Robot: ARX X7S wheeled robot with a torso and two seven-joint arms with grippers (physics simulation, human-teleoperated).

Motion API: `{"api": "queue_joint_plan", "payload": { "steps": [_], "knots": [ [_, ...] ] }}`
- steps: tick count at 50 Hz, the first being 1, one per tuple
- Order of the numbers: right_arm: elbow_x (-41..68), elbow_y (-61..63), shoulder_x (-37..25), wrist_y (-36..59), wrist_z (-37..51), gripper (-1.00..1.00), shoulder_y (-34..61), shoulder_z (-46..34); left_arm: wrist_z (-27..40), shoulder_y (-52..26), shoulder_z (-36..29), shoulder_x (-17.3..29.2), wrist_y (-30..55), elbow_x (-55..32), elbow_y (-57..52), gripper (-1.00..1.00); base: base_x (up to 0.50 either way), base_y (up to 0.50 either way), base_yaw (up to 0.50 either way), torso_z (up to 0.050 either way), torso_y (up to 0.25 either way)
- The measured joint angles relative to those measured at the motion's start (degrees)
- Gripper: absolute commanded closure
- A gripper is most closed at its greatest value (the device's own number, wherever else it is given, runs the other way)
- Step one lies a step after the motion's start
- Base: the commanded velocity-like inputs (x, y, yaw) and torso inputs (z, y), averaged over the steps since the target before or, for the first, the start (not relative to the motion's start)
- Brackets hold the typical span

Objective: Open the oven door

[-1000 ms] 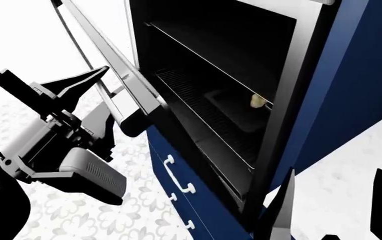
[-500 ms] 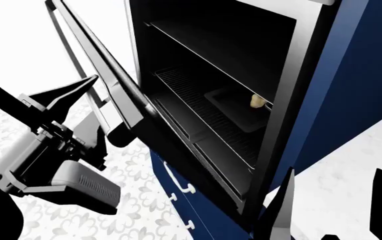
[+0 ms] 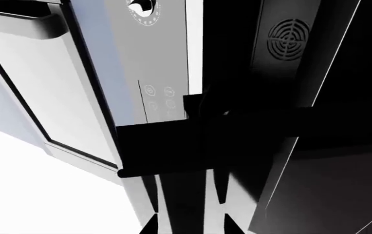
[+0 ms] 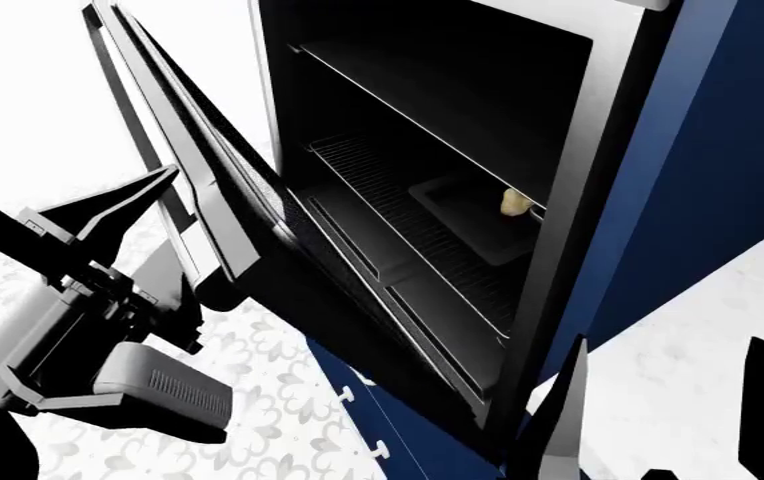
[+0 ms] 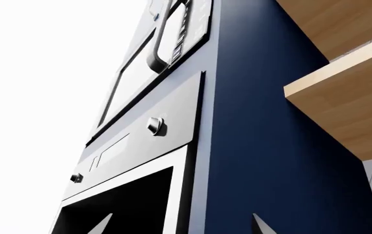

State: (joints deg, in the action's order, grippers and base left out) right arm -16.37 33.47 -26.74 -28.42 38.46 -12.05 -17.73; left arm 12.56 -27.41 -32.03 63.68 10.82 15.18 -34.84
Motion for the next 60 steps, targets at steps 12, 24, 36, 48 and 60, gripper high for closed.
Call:
{"api": "queue_joint_plan", "payload": {
  "steps": [12, 24, 36, 48, 60],
  "knots": [
    [-0.01, 0.05, -0.05, -0.04, 0.16, -1.0, -0.03, -0.08, 1.72, 1.53, 0.48, 1.05, -0.61, -1.19, -0.13, 1.0, 0.0, 0.0, 0.0, -0.001, 0.0],
    [0.03, 0.14, -0.01, -0.1, 0.38, -1.0, -0.06, -0.19, 6.91, 6.13, 1.75, 4.39, -2.96, -4.12, -0.11, 1.0, 0.0, 0.0, 0.0, 0.0, 0.0],
    [0.37, 0.06, -0.01, -0.04, 0.56, -1.0, 0.21, -0.21, 13.62, 11.67, 2.47, 8.23, -5.09, -5.52, 0.14, 1.0, 0.0, 0.0, 0.0, -0.001, 0.0],
    [0.59, 0.18, -0.06, 0.09, 0.71, -1.0, 0.29, -0.2, 21.28, 17.56, 2.38, 12.43, -6.3, -5.96, 0.33, 1.0, 0.0, 0.0, 0.0, 0.0, 0.0],
    [0.79, 0.27, -0.17, 0.03, 0.9, -1.0, 0.31, -0.18, 29.73, 23.13, 1.26, 16.64, -8.61, -6.74, 1.47, 1.0, 0.0, 0.0, 0.0, 0.0, 0.0]
  ]
}}
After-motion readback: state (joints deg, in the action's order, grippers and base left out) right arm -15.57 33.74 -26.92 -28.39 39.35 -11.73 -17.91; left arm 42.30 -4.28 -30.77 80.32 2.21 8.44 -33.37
